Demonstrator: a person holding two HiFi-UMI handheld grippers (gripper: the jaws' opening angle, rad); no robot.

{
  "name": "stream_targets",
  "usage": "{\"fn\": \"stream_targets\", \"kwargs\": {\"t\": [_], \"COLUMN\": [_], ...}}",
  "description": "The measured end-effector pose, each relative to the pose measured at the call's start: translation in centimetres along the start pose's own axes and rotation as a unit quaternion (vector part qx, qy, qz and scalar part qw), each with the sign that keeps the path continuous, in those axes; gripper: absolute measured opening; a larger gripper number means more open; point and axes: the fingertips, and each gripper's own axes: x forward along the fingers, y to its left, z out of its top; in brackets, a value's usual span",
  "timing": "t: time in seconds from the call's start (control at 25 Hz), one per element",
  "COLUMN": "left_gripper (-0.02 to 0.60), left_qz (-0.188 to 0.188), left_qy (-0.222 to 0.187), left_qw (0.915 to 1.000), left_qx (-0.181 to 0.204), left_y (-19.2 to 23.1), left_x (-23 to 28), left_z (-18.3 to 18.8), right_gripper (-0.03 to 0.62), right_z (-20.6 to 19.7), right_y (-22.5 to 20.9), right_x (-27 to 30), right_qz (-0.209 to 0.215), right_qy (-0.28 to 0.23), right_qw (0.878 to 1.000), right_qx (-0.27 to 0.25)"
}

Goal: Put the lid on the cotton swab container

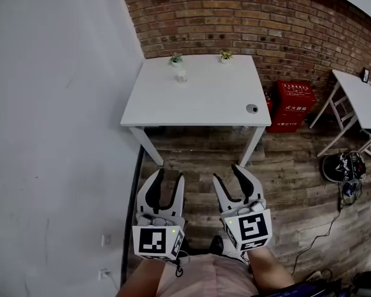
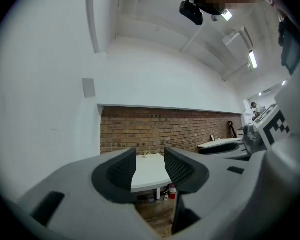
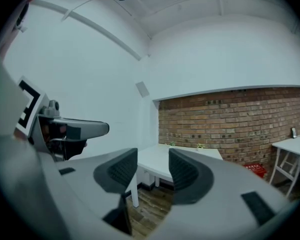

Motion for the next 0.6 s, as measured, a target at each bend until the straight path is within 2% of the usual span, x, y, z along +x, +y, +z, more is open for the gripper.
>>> {"fn": "stream_targets", "kwargs": {"t": [0.2, 0.4, 0.6], "left_gripper": [0.181, 0.173, 0.167], "left_qz": [0.016, 0.029, 0.035], "left_qy": [0.011, 0.019, 0.032], "left_qw": [0.9998, 0.9994, 0.9988], "left_qx": [0.004, 0.003, -0.005], "left_y": [-1.3, -0.3, 1.3], "left_x": [0.4, 2.0, 3.9], "left_z": [-1.0, -1.1, -2.8], "right_gripper": [0.196, 0.187, 0.184], "right_z": [-1.5, -1.5, -3.1], "right_y": [-2.2, -3.4, -4.2], "right_x": [-0.4, 0.9, 3.4], "right_qz": [0.005, 0.009, 0.01], "right_qy": [0.011, 0.019, 0.036], "right_qw": [1.0, 1.0, 0.999], "right_qx": [0.006, 0.006, 0.011]}}
